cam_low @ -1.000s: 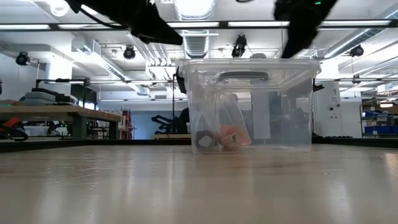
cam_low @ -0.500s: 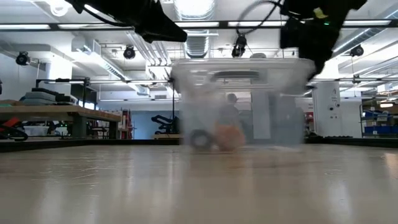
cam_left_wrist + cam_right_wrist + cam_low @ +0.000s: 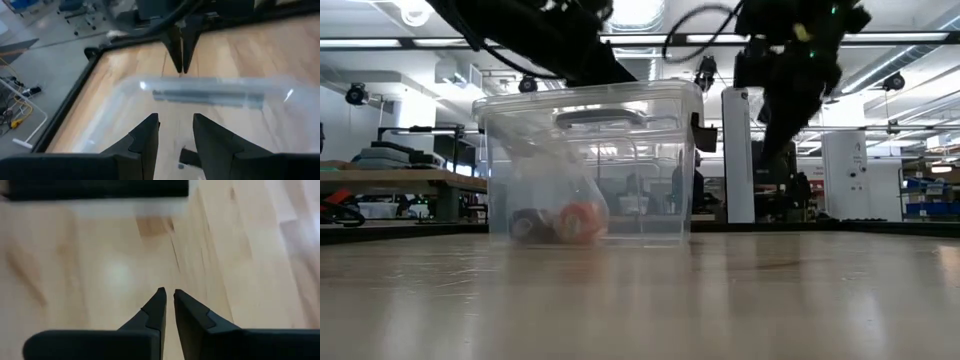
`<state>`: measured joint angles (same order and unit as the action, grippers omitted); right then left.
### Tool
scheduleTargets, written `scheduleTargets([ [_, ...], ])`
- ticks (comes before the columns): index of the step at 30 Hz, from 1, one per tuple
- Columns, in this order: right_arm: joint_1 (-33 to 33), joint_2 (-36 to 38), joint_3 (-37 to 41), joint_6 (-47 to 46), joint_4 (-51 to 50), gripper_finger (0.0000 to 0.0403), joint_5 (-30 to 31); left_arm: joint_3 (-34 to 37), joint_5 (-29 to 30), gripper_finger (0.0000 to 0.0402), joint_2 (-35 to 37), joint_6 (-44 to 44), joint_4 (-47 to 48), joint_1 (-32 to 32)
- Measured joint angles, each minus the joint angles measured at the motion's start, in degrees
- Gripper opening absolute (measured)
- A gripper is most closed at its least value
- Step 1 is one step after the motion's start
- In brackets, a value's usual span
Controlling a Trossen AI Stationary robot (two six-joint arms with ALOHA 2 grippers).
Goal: Roll bandage
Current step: Close the transparent bin
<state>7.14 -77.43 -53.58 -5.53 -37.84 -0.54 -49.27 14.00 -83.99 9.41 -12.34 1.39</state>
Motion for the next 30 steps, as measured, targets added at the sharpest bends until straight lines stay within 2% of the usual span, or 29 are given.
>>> scheduleTargets([
  [7,-5.1,-7.3,1.4,-0.8,15.9,0.0031,0.0,-4.4,-0.4,0.0114,-6.9,0.6,3.5,0.0],
  [14,-7.8,-4.3,-2.9,0.2,14.6,0.0024,1.2,-6.2,0.0,0.0114,-7.7,1.2,8.2,-0.1],
  [19,-7.8,-2.0,-3.0,2.2,15.3,0.0023,3.0,-6.3,0.0,0.0114,-6.5,1.5,9.1,-0.2],
  [22,-7.8,-1.4,-3.0,2.6,16.8,0.0024,3.4,-6.3,-3.1,0.0114,-6.3,0.6,10.1,-1.1],
  [27,-8.0,-2.2,-3.1,3.8,19.0,0.0023,3.3,-6.3,-11.8,0.0114,-6.2,-3.9,11.9,-4.0],
  [30,-8.0,-2.7,-3.1,3.9,19.7,0.0024,3.4,-6.3,-13.7,0.0114,-6.2,-5.6,12.4,-5.1],
])
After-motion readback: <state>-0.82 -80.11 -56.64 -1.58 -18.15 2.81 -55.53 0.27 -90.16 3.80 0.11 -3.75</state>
